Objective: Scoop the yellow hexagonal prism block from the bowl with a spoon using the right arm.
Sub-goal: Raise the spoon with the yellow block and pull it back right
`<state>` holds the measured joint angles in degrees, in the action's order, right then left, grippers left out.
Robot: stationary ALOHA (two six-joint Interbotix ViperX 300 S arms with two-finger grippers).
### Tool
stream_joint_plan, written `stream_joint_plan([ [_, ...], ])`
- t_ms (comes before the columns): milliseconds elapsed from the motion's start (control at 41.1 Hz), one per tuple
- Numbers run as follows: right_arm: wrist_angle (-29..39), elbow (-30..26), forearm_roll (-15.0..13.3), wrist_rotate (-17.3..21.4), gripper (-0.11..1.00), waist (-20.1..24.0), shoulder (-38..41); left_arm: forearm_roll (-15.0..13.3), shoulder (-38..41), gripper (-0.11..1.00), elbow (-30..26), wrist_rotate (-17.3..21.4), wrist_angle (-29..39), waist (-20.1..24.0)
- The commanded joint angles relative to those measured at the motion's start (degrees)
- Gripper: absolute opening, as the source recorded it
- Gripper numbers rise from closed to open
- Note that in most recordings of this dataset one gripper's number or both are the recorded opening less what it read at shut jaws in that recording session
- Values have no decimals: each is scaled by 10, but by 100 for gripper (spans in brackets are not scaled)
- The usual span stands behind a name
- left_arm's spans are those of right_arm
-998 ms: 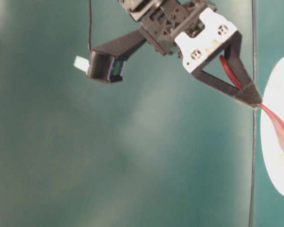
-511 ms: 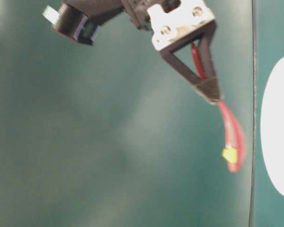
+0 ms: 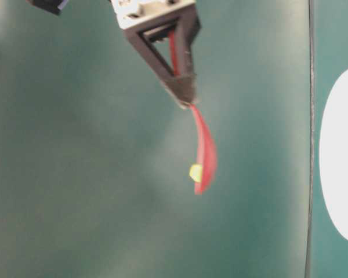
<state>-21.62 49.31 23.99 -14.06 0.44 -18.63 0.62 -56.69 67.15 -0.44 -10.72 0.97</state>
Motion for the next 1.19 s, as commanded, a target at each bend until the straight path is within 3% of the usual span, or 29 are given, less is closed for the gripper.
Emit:
stream_joint_plan([
  [0,-3,-2,-3,-1,25,2,-20,1,4,0,-16,-1,-3,1],
  [1169,0,4,-3,-1,25,2,-28,1,13,0,-14,-1,-7,1],
])
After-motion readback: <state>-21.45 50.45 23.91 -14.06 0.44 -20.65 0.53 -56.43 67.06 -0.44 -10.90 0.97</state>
